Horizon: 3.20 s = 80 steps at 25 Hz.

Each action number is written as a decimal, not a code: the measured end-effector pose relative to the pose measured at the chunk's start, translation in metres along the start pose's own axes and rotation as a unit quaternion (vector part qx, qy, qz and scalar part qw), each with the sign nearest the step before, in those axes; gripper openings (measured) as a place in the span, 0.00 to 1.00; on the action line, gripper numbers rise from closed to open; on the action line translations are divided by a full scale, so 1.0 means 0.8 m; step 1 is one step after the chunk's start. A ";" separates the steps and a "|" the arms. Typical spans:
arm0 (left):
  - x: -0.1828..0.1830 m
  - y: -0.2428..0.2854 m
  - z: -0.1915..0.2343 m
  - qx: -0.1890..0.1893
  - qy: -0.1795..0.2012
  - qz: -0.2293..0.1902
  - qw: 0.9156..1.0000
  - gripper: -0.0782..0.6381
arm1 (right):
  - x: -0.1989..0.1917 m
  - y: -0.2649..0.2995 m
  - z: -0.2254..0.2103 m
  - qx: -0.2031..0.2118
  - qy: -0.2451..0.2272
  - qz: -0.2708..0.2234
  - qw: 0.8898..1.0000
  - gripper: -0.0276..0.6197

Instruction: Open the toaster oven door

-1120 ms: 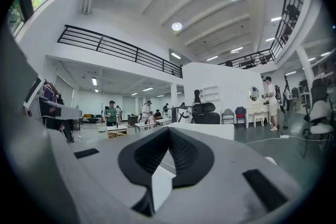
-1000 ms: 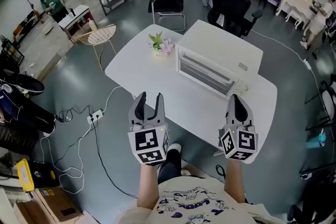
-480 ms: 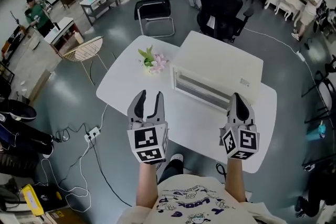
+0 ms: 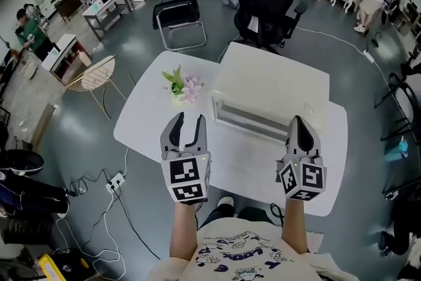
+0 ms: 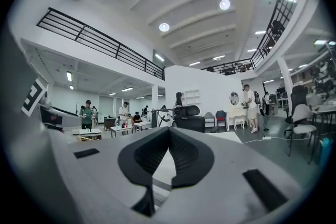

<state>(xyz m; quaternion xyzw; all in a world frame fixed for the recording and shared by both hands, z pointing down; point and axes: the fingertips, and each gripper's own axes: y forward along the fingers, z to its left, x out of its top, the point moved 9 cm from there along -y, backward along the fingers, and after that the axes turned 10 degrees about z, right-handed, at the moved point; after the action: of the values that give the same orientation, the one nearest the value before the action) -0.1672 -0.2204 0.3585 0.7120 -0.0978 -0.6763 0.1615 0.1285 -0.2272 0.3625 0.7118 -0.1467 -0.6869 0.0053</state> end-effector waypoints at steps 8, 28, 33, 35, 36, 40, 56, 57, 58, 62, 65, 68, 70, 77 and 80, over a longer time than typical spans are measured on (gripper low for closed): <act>0.005 0.046 -0.016 -0.032 0.018 0.035 0.999 0.36 | 0.003 0.006 -0.021 -0.019 0.009 0.004 1.000 0.04; -0.018 0.156 -0.059 -0.095 0.063 0.185 0.976 0.36 | 0.008 0.032 -0.062 -0.026 0.003 0.031 0.999 0.04; -0.032 0.178 -0.062 -0.091 0.058 0.216 0.970 0.36 | 0.005 0.031 -0.070 -0.035 0.006 0.034 0.999 0.04; -0.034 0.184 -0.061 -0.090 0.056 0.221 0.970 0.36 | 0.004 0.033 -0.073 -0.039 0.008 0.034 0.999 0.04; -0.035 0.187 -0.061 -0.090 0.055 0.223 0.969 0.36 | 0.004 0.033 -0.075 -0.042 0.008 0.035 0.998 0.04; -0.037 0.195 -0.063 -0.086 0.055 0.232 0.967 0.36 | 0.003 0.033 -0.081 -0.049 0.012 0.038 0.998 0.04; -0.041 0.206 -0.065 -0.091 0.030 0.242 0.965 0.25 | 0.000 0.038 -0.088 -0.059 0.016 0.046 0.997 0.04; -0.041 0.207 -0.066 -0.091 0.029 0.242 0.966 0.25 | 0.000 0.038 -0.087 -0.059 0.016 0.044 0.997 0.04; -0.041 0.207 -0.066 -0.091 0.028 0.243 0.965 0.24 | 0.000 0.038 -0.087 -0.060 0.017 0.043 0.997 0.04; -0.042 0.204 -0.067 -0.091 0.027 0.252 0.963 0.23 | -0.001 0.036 -0.086 -0.057 0.016 0.042 0.997 0.04; -0.043 0.203 -0.069 -0.089 0.025 0.258 0.962 0.23 | -0.002 0.033 -0.085 -0.054 0.017 0.043 0.997 0.04; -0.044 0.202 -0.067 -0.088 0.025 0.264 0.960 0.23 | -0.003 0.030 -0.084 -0.052 0.017 0.043 0.998 0.04; -0.045 0.200 -0.065 -0.088 0.025 0.266 0.960 0.22 | -0.002 0.027 -0.084 -0.051 0.016 0.043 0.998 0.04; -0.054 0.181 -0.066 -0.076 0.026 0.270 0.960 0.22 | -0.005 0.012 -0.086 -0.042 0.017 0.044 0.998 0.04; -0.062 0.169 -0.067 -0.066 0.028 0.270 0.960 0.22 | -0.008 0.005 -0.086 -0.036 0.018 0.048 0.998 0.04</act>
<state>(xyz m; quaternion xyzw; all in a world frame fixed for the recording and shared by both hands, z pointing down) -0.1063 -0.3232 0.4551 0.6651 -0.2371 -0.5925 0.3877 0.1951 -0.2430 0.3738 0.7154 -0.1560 -0.6779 0.0663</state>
